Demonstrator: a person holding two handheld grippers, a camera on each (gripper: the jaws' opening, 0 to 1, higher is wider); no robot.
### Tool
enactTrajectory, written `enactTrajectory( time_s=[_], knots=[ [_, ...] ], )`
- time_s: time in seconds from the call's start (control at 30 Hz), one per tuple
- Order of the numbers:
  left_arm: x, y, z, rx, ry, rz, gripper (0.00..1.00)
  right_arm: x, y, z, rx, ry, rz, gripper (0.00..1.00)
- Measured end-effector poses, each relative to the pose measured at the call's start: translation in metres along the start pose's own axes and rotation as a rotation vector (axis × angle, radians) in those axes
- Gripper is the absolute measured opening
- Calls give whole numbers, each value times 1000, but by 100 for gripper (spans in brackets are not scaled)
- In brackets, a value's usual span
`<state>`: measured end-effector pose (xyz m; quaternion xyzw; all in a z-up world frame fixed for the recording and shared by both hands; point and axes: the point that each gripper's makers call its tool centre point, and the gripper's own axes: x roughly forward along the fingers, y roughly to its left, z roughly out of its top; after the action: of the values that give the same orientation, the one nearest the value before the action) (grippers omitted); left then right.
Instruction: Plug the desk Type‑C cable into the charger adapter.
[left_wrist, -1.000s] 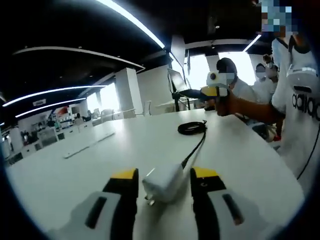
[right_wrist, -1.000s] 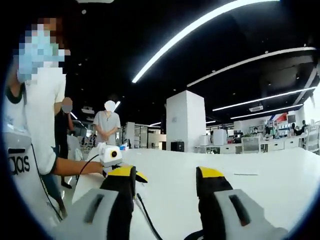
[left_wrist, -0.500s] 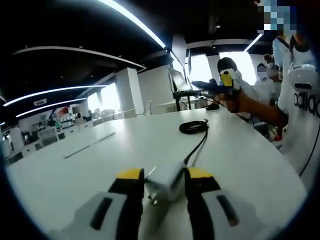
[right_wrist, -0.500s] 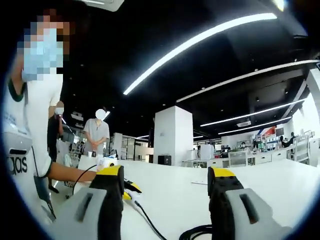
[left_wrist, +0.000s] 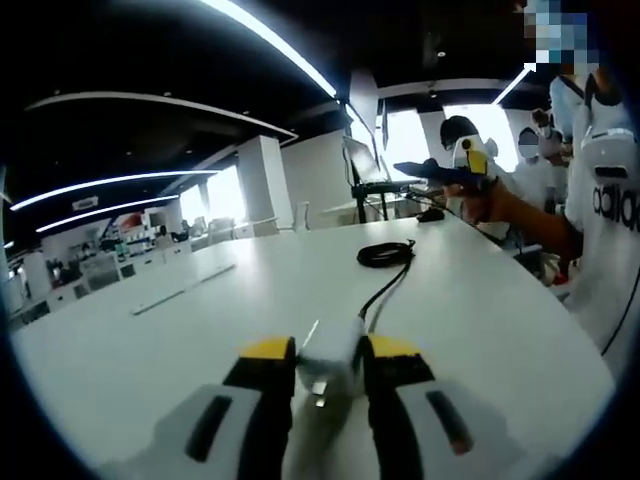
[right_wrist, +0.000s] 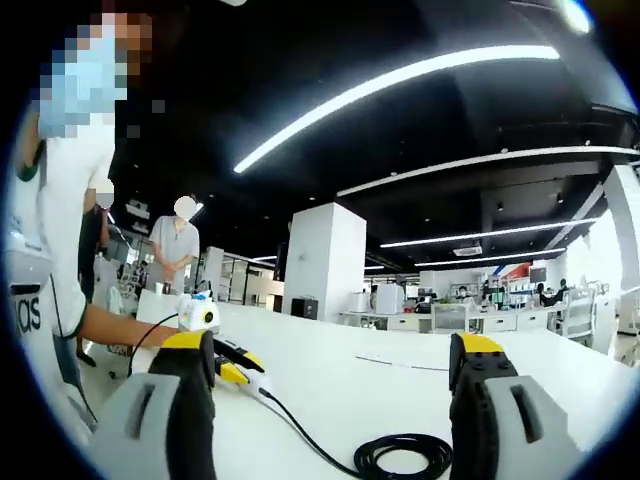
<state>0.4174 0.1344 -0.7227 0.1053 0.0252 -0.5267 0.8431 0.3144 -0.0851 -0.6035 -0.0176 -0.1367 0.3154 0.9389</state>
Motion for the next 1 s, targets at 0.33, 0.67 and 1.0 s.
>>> enactTrajectory(
  time_s=[0.33, 0.67, 1.0],
  knots=[
    [4, 10, -1, 5, 7, 37, 26, -13, 8, 21, -68, -12, -15, 100],
    [15, 36, -3, -2, 16, 77, 26, -22, -8, 9, -11, 53, -65, 100],
    [28, 42, 2, 15, 22, 107, 26, -22, -15, -5, 1, 113, -89, 100]
  ],
)
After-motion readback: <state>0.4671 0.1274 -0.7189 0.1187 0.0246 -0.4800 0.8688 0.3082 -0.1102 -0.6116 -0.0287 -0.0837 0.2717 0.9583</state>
